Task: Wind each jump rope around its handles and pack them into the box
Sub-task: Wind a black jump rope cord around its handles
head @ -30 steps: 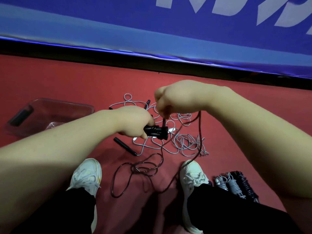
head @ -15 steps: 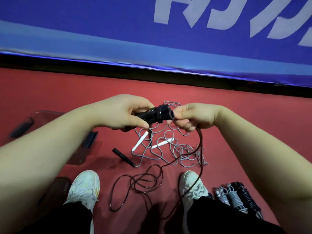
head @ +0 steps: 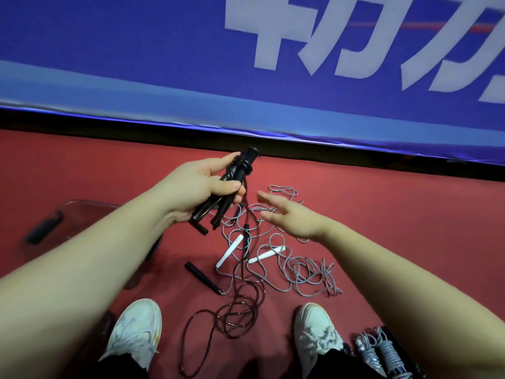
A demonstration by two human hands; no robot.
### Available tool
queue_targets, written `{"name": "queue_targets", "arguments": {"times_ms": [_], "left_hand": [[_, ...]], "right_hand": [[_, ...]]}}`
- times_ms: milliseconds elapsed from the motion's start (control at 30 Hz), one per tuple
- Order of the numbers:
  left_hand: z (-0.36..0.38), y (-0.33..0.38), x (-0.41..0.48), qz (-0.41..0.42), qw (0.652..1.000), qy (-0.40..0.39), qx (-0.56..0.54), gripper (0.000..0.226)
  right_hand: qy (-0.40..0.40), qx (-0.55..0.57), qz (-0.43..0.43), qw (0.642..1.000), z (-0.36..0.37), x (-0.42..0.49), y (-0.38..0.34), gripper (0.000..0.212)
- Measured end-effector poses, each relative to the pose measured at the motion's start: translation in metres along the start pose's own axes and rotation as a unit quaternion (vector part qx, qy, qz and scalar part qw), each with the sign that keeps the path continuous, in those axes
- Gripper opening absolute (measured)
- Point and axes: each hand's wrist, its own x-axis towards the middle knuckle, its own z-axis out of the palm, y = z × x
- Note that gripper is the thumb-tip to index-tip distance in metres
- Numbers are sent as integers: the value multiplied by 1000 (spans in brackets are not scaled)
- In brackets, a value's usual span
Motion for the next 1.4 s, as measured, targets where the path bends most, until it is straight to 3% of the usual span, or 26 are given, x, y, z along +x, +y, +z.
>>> {"name": "queue_targets", "arguments": {"times_ms": [67, 133, 233, 333, 433, 500, 533, 600, 667, 700, 767, 867, 967, 1033, 1133, 1200, 1233, 1400], "left_hand": [[-1, 1, 0, -22, 1000, 10, -11, 58], [-2, 3, 0, -42, 999, 8, -28, 53], [-3, 8, -1, -64, 995, -4, -78, 44], [-5, 13, -4, -73, 992, 1, -102, 37], [-12, 4, -2, -53, 997, 48, 22, 52], [-18, -5, 1, -45, 982, 90, 158, 61], [-20, -9, 3, -37, 965, 104, 238, 54], [-20, -12, 5, -9, 904, 117, 411, 28], [-17, -13, 6, 24, 859, 118, 497, 22], [-17, -13, 6, 41, 854, 115, 506, 24], [-17, -14, 5, 81, 860, 102, 493, 29], [-19, -14, 1, 117, 889, 66, 438, 32], [-22, -18, 1, 131, 889, 36, 438, 29], [-23, -20, 0, 136, 901, 17, 412, 26], [-24, -24, 1, 130, 917, -5, 377, 27], [-25, -25, 0, 122, 920, -15, 373, 28], [-27, -25, -1, 121, 919, -23, 375, 28], [-27, -23, -4, 108, 920, -51, 374, 29]], "right_hand": [[45, 86, -41, 994, 3, 1, -12, 64], [80, 110, -96, 986, 6, 6, -23, 62], [94, 95, -129, 983, 19, 16, -34, 40], [130, 176, -114, 969, 28, 21, -46, 13], [189, 115, -106, 970, 27, 22, -54, 24], [169, 39, -91, 981, 26, 22, -55, 18], [136, 58, -82, 986, 26, 22, -53, 12], [102, 155, -74, 980, 26, 21, -52, 28], [127, 190, -83, 970, 25, 19, -51, 31], [146, 194, -91, 966, 25, 18, -51, 25], [170, 233, -99, 952, 24, 17, -52, 14], [165, 303, -106, 932, 24, 18, -52, 24], [143, 313, -112, 932, 17, 18, -51, 22], [138, 280, -127, 941, 13, 18, -50, 23], [190, 170, -129, 958, 11, 13, -53, 15], [204, 72, -133, 967, 9, 10, -56, 52], [196, 31, -129, 972, 8, 8, -57, 60], [183, -38, -144, 972, 9, 9, -56, 51]]}}
